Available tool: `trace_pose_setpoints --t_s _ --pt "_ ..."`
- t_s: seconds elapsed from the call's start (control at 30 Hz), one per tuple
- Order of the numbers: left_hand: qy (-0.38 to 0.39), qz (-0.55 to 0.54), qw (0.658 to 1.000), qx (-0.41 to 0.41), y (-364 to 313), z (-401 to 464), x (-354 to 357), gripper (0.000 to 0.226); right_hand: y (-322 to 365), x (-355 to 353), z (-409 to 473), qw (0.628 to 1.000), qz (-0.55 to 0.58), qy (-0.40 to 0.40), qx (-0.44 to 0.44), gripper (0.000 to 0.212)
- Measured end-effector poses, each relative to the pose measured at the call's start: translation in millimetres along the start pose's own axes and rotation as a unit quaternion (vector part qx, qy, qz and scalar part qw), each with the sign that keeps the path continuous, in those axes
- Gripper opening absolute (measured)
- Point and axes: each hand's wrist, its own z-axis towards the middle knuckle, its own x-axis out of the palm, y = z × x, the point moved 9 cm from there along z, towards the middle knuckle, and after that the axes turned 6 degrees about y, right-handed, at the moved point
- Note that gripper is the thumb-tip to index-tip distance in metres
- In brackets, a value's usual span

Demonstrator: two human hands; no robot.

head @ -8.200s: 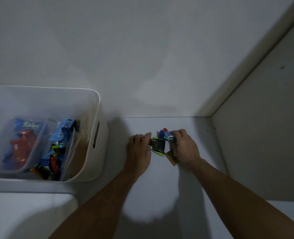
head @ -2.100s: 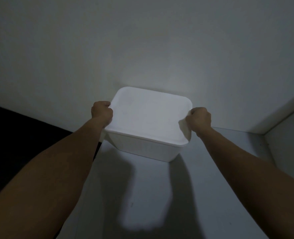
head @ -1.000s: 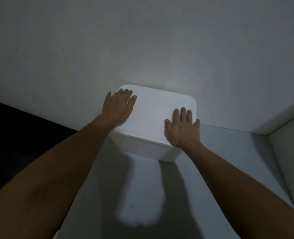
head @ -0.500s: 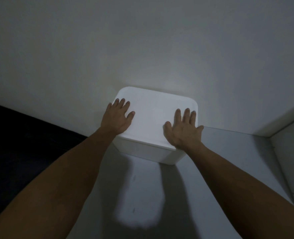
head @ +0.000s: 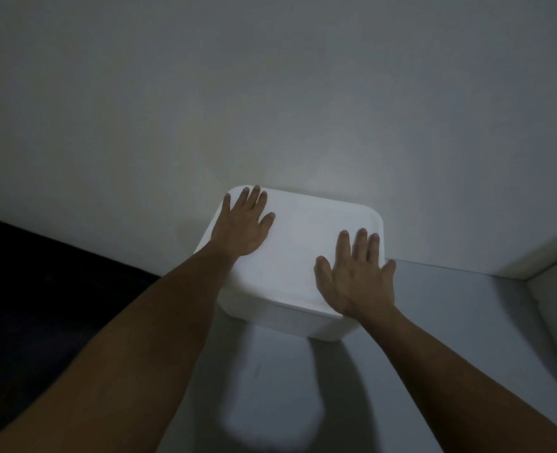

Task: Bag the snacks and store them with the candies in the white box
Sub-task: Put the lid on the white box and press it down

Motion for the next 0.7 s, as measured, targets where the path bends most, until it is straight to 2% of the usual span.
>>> trace_pose_setpoints --t_s 0.13,0.27,0.5,0.6,0.7 --pt "-0.007 0.014 1.0 -0.002 2 3 5 0.059 5 -21 21 0.999 -0.005 -0.023 0.023 0.065" --pt "-0.01 -0.003 1.0 -0.01 5 4 7 0.059 0 -28 57 0.999 0.017 -0.035 0.02 0.082" --pt "-0.012 -0.015 1.0 -0.01 4 6 9 0.06 -7 -17 62 0.999 0.038 -0.03 0.002 0.086" --pt "-0.046 -0.032 0.998 -0.02 7 4 4 0.056 -7 -17 62 0.999 0.041 -0.027 -0.007 0.087" --pt "-0.129 -0.044 0.991 -0.002 0 -11 -18 0.044 -11 -18 62 0.998 0.054 0.004 -0.028 0.087"
